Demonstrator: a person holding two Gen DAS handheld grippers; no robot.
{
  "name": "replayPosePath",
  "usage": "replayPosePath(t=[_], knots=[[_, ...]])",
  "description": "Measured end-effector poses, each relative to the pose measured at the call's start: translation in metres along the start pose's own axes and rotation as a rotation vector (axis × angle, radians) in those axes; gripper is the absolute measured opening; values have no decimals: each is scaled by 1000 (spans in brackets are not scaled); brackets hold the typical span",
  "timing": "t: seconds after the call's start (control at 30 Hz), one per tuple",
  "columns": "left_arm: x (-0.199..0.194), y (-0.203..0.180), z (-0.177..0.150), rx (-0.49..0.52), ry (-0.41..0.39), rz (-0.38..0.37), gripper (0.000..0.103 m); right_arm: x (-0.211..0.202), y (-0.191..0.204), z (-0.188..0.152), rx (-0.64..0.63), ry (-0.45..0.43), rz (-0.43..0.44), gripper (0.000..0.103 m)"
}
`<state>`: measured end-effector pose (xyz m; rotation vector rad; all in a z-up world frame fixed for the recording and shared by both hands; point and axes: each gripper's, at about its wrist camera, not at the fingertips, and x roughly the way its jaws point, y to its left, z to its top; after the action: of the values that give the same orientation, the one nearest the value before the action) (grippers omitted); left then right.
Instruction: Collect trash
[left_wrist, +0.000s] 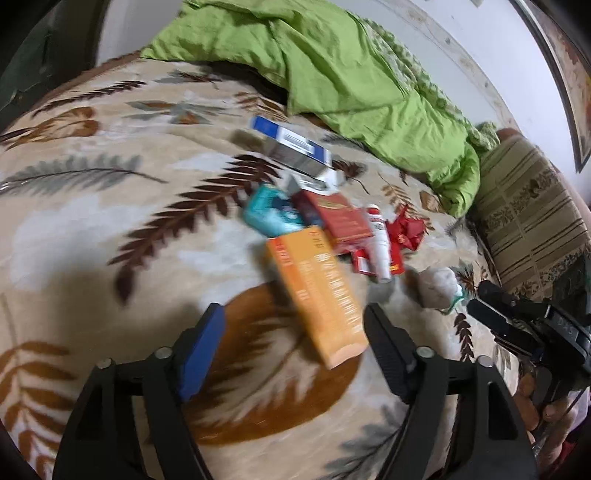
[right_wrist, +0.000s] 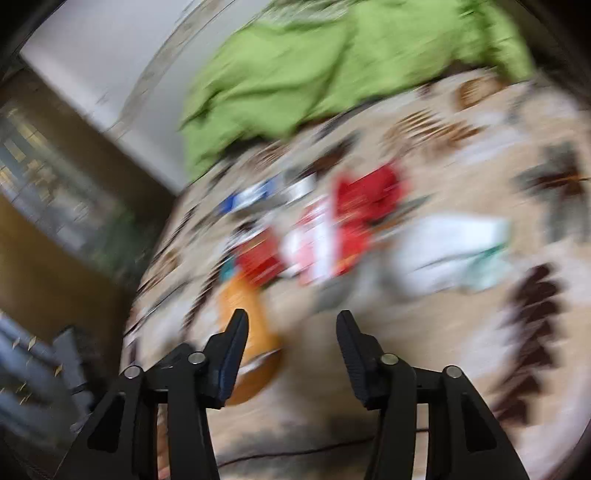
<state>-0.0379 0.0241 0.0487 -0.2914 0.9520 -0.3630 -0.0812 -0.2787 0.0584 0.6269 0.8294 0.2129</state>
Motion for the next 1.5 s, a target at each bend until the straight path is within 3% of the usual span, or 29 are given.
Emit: replayPosePath(t=[0.2, 0.27, 0.33, 0.37, 0.53, 0.67, 0.83, 0.9, 0.93, 0.97, 1.33, 1.5], knots=[[47, -32, 11, 26, 88, 92, 79, -18, -38, 14, 67, -74, -109, 60], [58, -37, 12, 66, 69, 174, 79, -14, -41, 21, 70, -92, -155, 66], [63, -34, 10, 93, 64, 194, 61, -8, -45, 26, 71, -94, -191, 69], [65, -33, 9, 114, 57, 201, 60, -2, -47, 30, 70, -92, -218, 70], [60, -27, 7, 142, 16, 172, 56, 21, -65, 41, 75, -83, -263, 74], [56, -24, 6, 131, 3, 149, 54, 47, -66, 37, 92, -24, -239, 76], [50, -26, 2, 142, -9, 140, 52, 65, -33, 13, -75, 25, -297, 76], [46, -27, 0, 158, -21, 141, 48, 64, -26, 6, -111, 20, -302, 64], [42, -28, -2, 168, -30, 137, 47, 61, -24, 3, -116, 24, -286, 51], [38, -29, -3, 174, -37, 131, 45, 58, -22, 0, -116, 22, -275, 44], [-18, -39, -25, 233, -93, 74, 45, -8, 37, -49, -182, -131, -175, 40], [-52, -38, -52, 271, -139, 98, 45, -29, 45, -73, -158, -176, -136, 40]])
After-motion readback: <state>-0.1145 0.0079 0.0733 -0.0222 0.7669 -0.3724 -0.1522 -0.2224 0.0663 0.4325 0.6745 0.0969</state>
